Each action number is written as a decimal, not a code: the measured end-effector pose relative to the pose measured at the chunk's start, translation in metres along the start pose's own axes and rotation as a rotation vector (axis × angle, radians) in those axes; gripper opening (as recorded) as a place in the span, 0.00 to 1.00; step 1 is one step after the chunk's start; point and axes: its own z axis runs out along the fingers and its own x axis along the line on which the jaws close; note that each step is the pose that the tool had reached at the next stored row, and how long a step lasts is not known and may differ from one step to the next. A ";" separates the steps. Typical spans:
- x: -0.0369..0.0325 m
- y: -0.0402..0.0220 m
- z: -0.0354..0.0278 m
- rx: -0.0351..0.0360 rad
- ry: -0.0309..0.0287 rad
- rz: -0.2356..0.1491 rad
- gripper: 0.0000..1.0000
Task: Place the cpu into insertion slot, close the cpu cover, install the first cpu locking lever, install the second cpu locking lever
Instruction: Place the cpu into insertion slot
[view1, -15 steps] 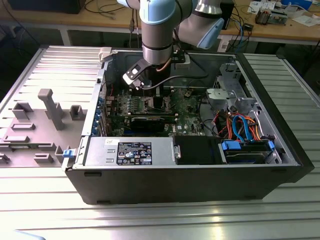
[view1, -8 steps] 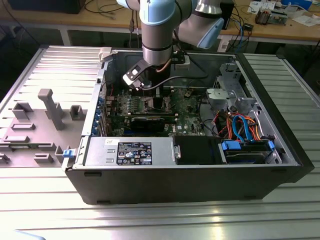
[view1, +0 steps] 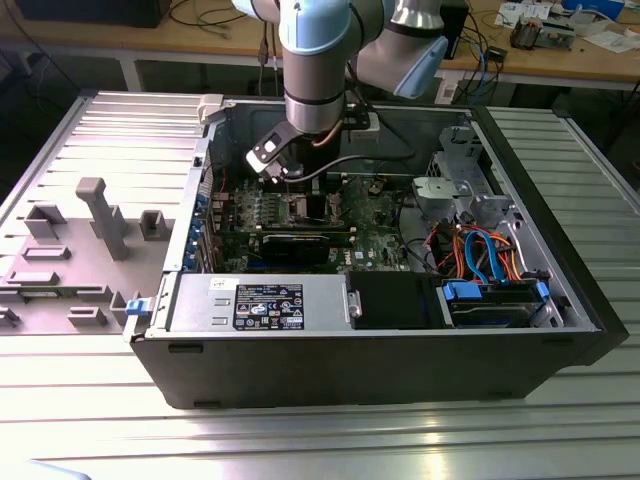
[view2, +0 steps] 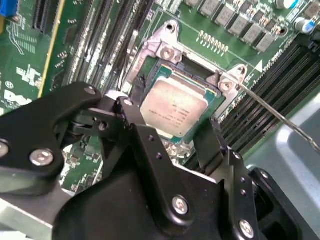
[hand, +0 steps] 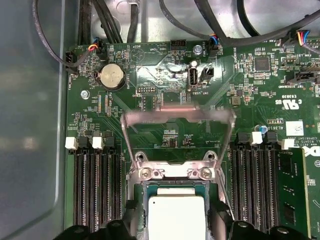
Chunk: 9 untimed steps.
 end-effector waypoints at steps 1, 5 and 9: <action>-0.0001 -0.0001 -0.0002 0.0004 -0.0007 0.000 0.67; 0.0004 0.0013 -0.0182 0.0024 -0.0008 0.000 0.67; 0.0007 0.0028 -0.0286 0.0066 -0.0021 0.000 0.11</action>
